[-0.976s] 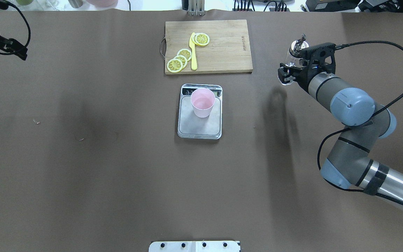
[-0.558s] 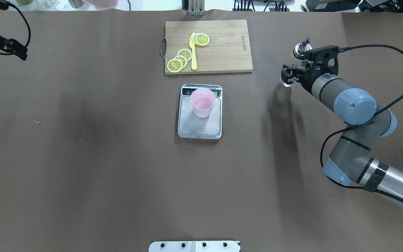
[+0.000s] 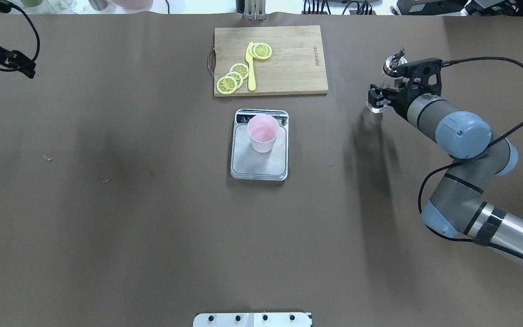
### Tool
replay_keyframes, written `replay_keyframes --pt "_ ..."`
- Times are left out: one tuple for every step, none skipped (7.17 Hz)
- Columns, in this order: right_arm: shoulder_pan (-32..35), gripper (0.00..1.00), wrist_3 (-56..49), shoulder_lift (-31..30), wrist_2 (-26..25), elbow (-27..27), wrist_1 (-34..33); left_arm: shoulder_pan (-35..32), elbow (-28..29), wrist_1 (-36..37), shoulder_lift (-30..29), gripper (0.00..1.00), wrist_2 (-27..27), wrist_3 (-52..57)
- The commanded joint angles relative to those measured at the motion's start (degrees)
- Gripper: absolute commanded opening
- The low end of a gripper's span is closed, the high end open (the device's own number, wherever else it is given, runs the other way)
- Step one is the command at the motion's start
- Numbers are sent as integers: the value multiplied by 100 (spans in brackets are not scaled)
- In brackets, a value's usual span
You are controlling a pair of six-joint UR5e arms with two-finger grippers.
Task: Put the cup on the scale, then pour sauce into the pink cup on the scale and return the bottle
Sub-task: 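Lower the dispenser onto the table and open the right gripper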
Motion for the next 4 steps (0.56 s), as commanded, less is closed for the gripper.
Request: replay_keyframes --pt "4 0 7 3 7 -88 -6 0 0 6 0 99 0 0" --pt "4 0 16 12 7 -97 2 0 0 6 0 99 0 0" --pt "4 0 16 3 16 -106 -6 0 0 6 0 99 0 0" --pt "4 0 16 3 59 -167 2 0 0 6 0 99 0 0"
